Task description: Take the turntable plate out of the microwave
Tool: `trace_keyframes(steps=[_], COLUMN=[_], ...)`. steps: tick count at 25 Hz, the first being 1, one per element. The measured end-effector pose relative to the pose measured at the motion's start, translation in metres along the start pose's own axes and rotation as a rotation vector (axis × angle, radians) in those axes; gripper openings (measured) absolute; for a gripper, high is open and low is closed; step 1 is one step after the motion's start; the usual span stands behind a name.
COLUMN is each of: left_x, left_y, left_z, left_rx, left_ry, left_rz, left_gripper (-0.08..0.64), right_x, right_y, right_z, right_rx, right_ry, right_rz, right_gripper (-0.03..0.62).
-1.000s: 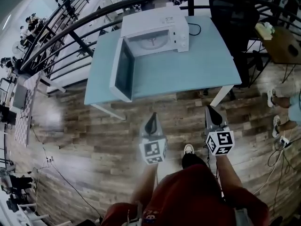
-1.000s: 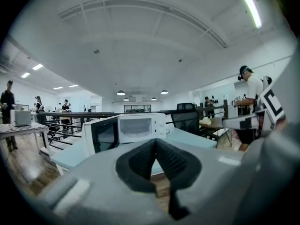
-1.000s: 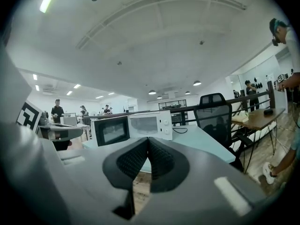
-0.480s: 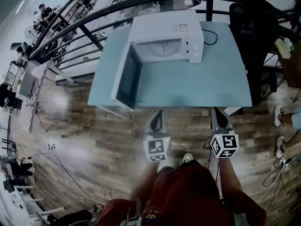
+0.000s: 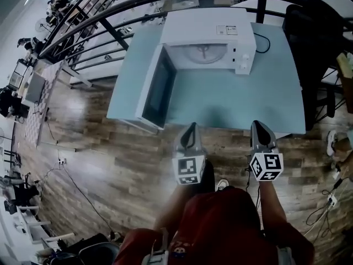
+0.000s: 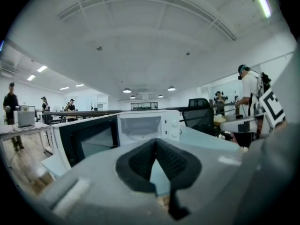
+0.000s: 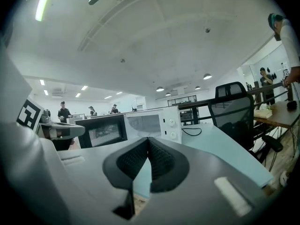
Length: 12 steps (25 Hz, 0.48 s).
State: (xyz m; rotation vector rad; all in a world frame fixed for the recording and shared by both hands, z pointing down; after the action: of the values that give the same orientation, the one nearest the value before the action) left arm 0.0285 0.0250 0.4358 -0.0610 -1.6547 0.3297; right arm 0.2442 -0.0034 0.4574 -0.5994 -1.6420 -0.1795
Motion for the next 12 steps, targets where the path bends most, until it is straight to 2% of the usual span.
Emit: trace_keyframes(steps=[5, 12], left_x=[0.000, -0.021], left_y=[-0.030, -0.097], left_z=[0.030, 0.085], left_rx=[0.023, 0.061], left_ry=[0.037, 0.006], left_rz=[-0.015, -0.023], left_gripper=[0.000, 0.000], right_x=[-0.007, -0.036], right_y=[-0.044, -0.125], right_z=[0.013, 0.033], right_rx=[-0.007, 0.004], right_ry=[0.021, 0.059], right_rz=[0.008, 0.018], right_gripper=[0.000, 0.000])
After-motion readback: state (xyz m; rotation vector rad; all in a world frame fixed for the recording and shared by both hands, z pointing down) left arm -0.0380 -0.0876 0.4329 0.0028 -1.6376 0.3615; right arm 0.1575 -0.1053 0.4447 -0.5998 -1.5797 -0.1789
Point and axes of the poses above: the fingertips, and each gripper's own axes: y backward along the fingers, z to its left, x out of its underside, the point moved 2 cm from there along y, backward along the fingers, and after that the axes turned 4 degrees about z, right-handed, at the moved point
